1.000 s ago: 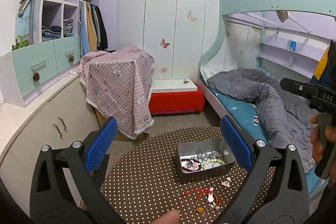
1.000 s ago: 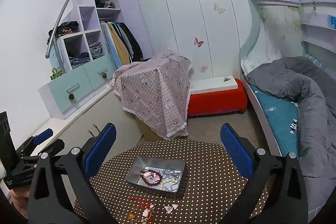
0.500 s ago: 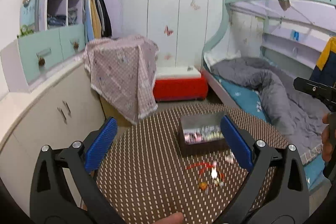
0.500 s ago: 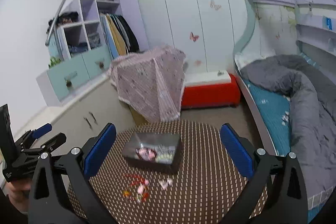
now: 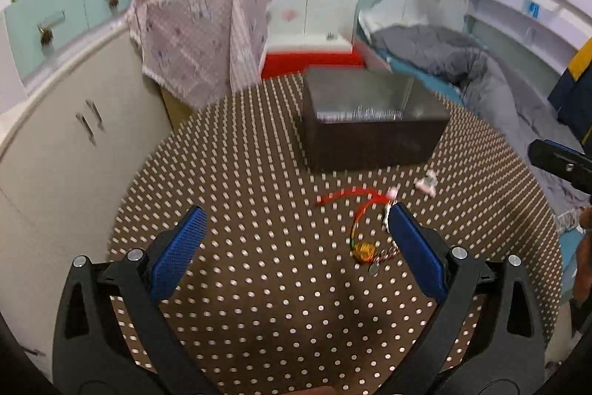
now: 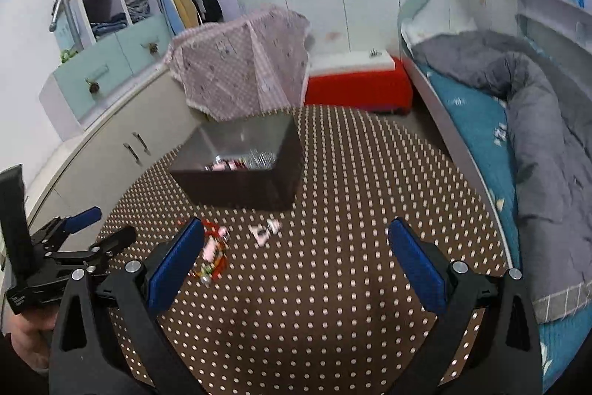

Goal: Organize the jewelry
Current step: 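Move both tools back toward the remaining red cord bracelet and charms, then grasp the red cord bracelet with the left tool and lift it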

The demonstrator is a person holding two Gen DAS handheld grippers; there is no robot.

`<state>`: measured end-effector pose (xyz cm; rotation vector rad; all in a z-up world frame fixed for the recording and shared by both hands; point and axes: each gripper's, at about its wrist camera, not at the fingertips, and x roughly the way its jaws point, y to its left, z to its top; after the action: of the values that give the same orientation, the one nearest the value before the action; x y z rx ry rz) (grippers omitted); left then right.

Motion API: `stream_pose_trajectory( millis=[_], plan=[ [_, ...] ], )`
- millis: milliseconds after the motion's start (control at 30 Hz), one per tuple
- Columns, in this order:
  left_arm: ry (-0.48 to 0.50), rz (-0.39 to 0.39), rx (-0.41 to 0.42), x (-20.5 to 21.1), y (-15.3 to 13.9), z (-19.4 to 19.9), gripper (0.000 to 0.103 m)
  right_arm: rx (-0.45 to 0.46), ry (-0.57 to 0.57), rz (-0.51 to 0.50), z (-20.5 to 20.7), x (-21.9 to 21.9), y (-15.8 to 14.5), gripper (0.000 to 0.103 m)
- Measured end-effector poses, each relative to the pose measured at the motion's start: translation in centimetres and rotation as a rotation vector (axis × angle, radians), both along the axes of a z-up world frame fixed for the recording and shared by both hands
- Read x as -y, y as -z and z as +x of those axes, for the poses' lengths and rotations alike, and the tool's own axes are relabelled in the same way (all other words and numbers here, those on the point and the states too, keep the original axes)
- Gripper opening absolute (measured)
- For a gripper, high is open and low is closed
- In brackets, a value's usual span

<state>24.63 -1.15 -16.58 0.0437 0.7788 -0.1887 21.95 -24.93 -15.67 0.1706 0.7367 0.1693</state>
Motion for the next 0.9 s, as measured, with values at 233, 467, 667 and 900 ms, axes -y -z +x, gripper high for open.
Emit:
stream_pose_trajectory(
  millis=[233, 467, 667, 900],
  plan=[
    [0.037, 0.033, -0.107, 2.1, 3.4, 1.2, 0.091, -0.045, -0.001, 0.002, 0.1, 0.3, 1.8, 0.096],
    [0.087, 0.047, -0.132, 3.7, 4.4, 1.2, 0.046, -0.079, -0.022, -0.033, 1.8, -0.6, 3.5, 0.096],
    [0.152, 0.013, -0.117, 4.2, 4.1, 0.8, 0.014, -0.121, -0.078, -0.055, 4.3, -2.7, 5.3, 0.083],
    [0.164, -0.029, -0.086, 3.5, 3.0, 1.0, 0.013, -0.138, -0.148, -0.161, 6.6, -5.7, 6.6, 0.044]
  ],
)
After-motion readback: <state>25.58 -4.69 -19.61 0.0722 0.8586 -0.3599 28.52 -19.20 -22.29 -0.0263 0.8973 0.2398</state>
